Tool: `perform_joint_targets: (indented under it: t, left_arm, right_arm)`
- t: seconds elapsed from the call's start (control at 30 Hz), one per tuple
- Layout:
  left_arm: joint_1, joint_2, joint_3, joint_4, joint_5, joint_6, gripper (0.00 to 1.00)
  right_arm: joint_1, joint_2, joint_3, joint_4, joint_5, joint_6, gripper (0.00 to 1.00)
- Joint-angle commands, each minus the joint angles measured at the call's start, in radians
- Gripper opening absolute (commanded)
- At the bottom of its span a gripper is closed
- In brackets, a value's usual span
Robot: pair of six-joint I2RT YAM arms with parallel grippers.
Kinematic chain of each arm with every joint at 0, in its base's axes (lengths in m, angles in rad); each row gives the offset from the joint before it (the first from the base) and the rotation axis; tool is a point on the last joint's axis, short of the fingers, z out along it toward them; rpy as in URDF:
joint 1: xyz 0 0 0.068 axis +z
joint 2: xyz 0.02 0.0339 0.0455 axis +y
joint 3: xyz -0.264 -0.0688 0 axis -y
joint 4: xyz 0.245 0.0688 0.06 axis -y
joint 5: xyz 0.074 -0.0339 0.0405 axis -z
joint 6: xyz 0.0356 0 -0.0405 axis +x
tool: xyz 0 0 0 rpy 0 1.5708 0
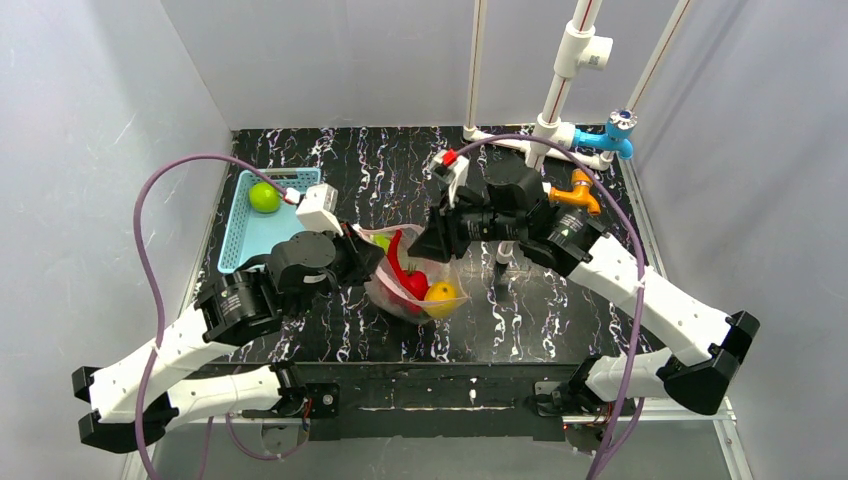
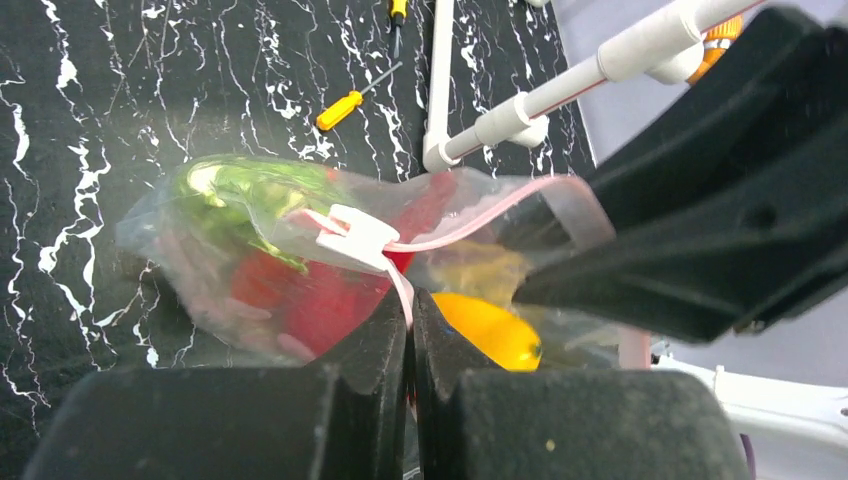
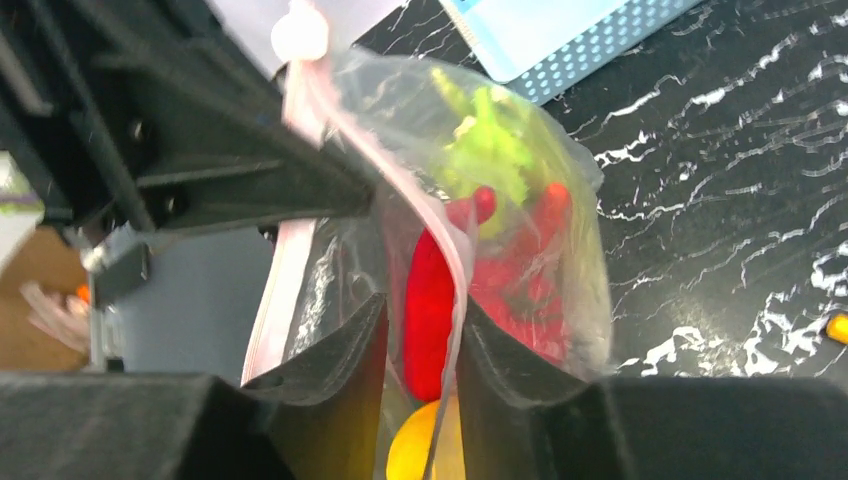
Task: Place the food in the zip-top bag and seal the zipper
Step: Adjust the zipper food storage bag at the center of the board.
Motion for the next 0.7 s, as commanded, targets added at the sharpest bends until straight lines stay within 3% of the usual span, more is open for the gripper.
perform_joint_targets:
  t: [0.0,0.17,0.27,0.67]
  left_arm:
    - [-0.001,0.007,0.011,0.009,-0.095,-0.071,0.0]
    - [-0.001,0.014,0.002,0.013,-0.116,-0.111,0.0]
    - [-0.002,0.015,0.004,0.0,-0.138,-0.13,0.0]
    - [-0.001,0.044,0.051,-0.065,-0.172,-0.294,0.0]
  right_arm:
    - [0.039,-0.018,0.037,-0.018,-0.031,-0.152,0.5]
    - [0.108,-0.032,0.026,-0.03,-0.021,-0.226,0.76]
    - [0.169,-0.052,0.004,-0.021,0.119,-0.263,0.97]
    - [0.395,0.035,0.025,-0.038,0.746,-0.398,0.98]
